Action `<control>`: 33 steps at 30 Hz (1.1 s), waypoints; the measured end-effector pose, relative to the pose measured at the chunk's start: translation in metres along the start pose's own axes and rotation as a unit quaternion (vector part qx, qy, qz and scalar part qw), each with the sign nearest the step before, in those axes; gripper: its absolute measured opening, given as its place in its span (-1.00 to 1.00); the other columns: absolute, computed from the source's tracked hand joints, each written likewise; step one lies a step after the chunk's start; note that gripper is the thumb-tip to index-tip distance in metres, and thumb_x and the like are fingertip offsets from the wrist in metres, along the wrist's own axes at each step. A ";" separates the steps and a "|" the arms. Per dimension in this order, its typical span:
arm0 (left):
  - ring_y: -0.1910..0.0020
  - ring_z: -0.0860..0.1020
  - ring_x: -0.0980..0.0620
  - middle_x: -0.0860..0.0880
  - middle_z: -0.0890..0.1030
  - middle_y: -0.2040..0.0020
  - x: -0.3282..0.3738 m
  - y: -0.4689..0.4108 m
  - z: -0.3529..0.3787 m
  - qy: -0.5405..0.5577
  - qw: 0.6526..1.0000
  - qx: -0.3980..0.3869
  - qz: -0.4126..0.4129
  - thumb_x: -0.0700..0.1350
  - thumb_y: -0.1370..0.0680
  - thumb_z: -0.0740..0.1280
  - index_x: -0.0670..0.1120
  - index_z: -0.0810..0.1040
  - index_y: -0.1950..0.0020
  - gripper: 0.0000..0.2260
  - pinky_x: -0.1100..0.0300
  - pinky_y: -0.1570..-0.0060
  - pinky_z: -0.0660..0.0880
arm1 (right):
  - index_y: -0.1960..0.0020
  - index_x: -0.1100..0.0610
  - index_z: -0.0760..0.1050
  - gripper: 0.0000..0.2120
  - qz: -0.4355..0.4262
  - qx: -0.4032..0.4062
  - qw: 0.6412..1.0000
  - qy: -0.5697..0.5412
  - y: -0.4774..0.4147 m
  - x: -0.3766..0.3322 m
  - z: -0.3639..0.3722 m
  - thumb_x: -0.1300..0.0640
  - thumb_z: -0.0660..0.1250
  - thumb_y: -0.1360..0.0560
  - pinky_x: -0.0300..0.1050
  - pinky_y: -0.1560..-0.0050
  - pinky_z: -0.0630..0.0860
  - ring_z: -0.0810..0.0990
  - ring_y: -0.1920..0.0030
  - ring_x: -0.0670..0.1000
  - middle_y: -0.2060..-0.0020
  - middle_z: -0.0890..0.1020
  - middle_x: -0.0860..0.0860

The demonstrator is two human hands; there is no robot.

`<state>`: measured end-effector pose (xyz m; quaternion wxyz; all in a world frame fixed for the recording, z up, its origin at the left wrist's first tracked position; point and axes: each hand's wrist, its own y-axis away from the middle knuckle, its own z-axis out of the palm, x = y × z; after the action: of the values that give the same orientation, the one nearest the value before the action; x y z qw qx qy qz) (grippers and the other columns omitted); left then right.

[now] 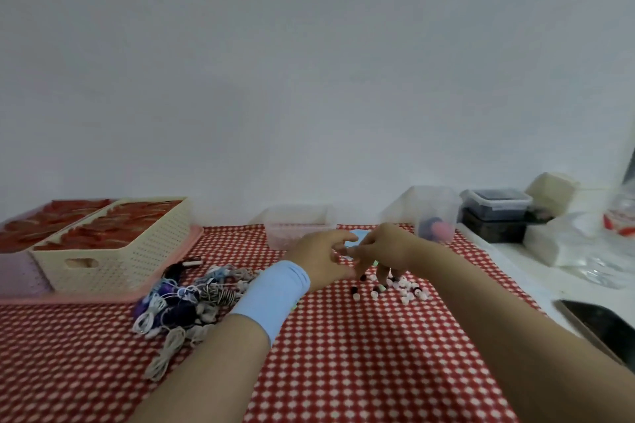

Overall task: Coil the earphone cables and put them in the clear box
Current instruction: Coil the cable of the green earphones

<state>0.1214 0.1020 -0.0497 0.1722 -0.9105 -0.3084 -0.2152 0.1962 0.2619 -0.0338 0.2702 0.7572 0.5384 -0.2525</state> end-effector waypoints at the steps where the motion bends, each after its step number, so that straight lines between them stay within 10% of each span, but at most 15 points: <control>1: -0.05 0.59 0.07 0.11 0.65 -0.08 0.000 -0.002 0.005 0.028 1.000 0.009 0.003 0.04 -0.43 0.48 0.16 0.57 -0.21 -0.64 0.03 -0.16 0.53 | 0.07 0.18 0.65 -0.60 0.007 0.022 1.000 0.008 -0.003 0.001 0.001 -0.19 0.38 -0.53 -0.21 0.43 0.44 0.54 0.45 -0.05 0.29 0.72 -0.06; 7: 0.16 0.61 0.13 0.09 0.68 0.16 -0.018 -0.007 0.026 0.105 0.991 0.087 -0.014 -0.07 -0.48 0.46 0.05 0.69 0.03 -0.91 0.13 -0.01 0.59 | 0.13 0.24 0.65 -0.45 0.030 0.044 0.998 -0.032 -0.013 0.016 0.012 -0.28 0.34 -0.51 -0.20 0.43 0.39 0.43 0.37 0.00 0.33 0.58 0.04; 12: -0.02 0.55 0.18 0.12 0.63 -0.03 -0.033 -0.008 0.037 0.124 0.987 0.102 -0.029 -0.08 -0.59 0.33 0.02 0.65 -0.09 -0.87 0.27 -0.09 0.44 | 0.08 0.05 0.73 -0.91 -0.012 0.062 0.996 0.061 -0.012 0.042 0.009 0.08 0.45 -0.52 -0.25 0.09 0.51 0.63 0.13 -0.08 0.17 0.71 -0.12; 18: 0.19 0.55 0.13 0.08 0.64 0.11 -0.042 -0.005 0.050 0.194 0.973 0.109 -0.070 -0.11 -0.65 0.20 0.02 0.54 -0.01 -0.87 0.09 0.02 0.50 | 0.11 -0.07 0.74 -0.86 0.018 0.036 0.989 0.145 -0.015 0.058 0.016 0.16 0.54 -0.40 -0.10 -0.01 0.65 0.69 0.13 -0.06 0.16 0.73 -0.15; 33: 0.32 0.48 0.30 0.21 0.56 0.27 -0.037 0.013 0.039 0.203 0.975 0.089 -0.032 -0.13 -0.64 0.24 0.04 0.67 -0.04 -0.80 0.34 0.14 0.40 | 0.01 0.07 0.71 -0.84 -0.043 0.142 0.982 -0.118 -0.005 0.045 0.038 0.24 0.36 -0.55 -0.23 0.33 0.56 0.59 0.33 -0.04 0.14 0.73 -0.01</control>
<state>0.1144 0.0916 -0.1040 0.3047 -0.8184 -0.3144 -0.3722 0.2013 0.2679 -0.0929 0.2105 0.7292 0.4933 -0.4250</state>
